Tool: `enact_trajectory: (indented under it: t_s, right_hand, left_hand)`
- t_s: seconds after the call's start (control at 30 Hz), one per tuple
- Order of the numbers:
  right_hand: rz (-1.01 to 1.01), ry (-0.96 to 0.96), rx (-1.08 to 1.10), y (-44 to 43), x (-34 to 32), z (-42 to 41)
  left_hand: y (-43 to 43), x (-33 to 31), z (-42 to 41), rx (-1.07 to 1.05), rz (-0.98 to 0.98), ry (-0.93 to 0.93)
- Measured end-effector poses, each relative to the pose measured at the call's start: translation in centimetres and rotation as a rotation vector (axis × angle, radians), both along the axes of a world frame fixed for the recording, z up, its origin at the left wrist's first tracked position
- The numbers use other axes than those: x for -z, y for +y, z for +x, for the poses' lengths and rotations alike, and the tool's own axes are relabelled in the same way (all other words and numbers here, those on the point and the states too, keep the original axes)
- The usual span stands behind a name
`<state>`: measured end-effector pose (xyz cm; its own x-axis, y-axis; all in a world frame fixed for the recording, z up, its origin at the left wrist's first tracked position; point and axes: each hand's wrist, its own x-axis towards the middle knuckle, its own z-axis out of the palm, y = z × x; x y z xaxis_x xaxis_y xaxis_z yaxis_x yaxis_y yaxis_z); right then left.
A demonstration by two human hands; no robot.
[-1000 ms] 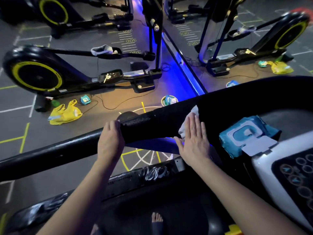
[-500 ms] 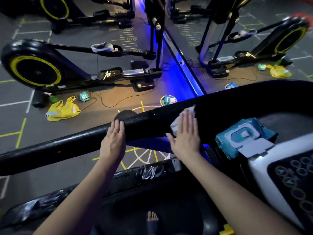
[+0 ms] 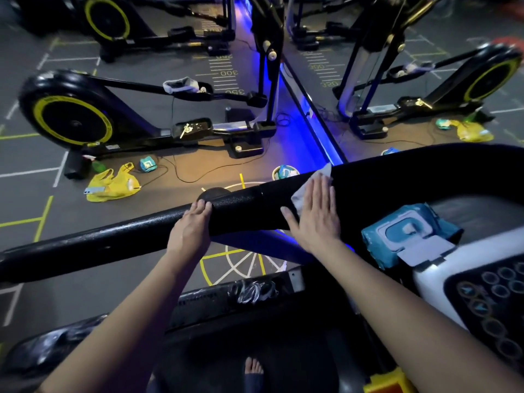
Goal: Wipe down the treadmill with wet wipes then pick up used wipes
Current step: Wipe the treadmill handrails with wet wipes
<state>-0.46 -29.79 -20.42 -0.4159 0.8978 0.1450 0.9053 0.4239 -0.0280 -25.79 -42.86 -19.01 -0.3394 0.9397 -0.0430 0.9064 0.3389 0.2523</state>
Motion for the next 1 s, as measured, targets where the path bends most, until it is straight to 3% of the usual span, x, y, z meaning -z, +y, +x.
enact_trajectory:
  t_s: [0.2, 0.33, 0.53, 0.7, 0.83, 1.0]
  right_hand:
    - [0.023, -0.176, -0.494, -2.8, 2.6, -6.3]
    - [0.090, -0.131, -0.471, -2.7, 3.4, -6.4]
    - [0.072, -0.189, -0.573, -4.9, 4.3, -11.5]
    - [0.062, -0.235, -0.731, -9.1, 5.5, -19.1]
    - [0.104, -0.127, -0.837, -8.1, 5.5, -19.7]
    - [0.151, -0.085, -0.767, -7.2, 6.2, -19.2]
  left_hand:
    - [-1.4, -1.1, -2.0, -0.016, 0.076, -0.084]
    - [-7.9, -0.2, -4.1, -0.192, 0.284, -0.040]
    - [-15.1, 0.1, -11.5, -0.605, 0.255, -0.046]
    - [-18.1, 0.3, -14.7, -0.574, 0.183, -0.064]
    - [-19.4, 0.7, -18.6, -0.629, 0.167, -0.108]
    - [-22.2, 1.1, -22.9, -0.615, 0.141, -0.042]
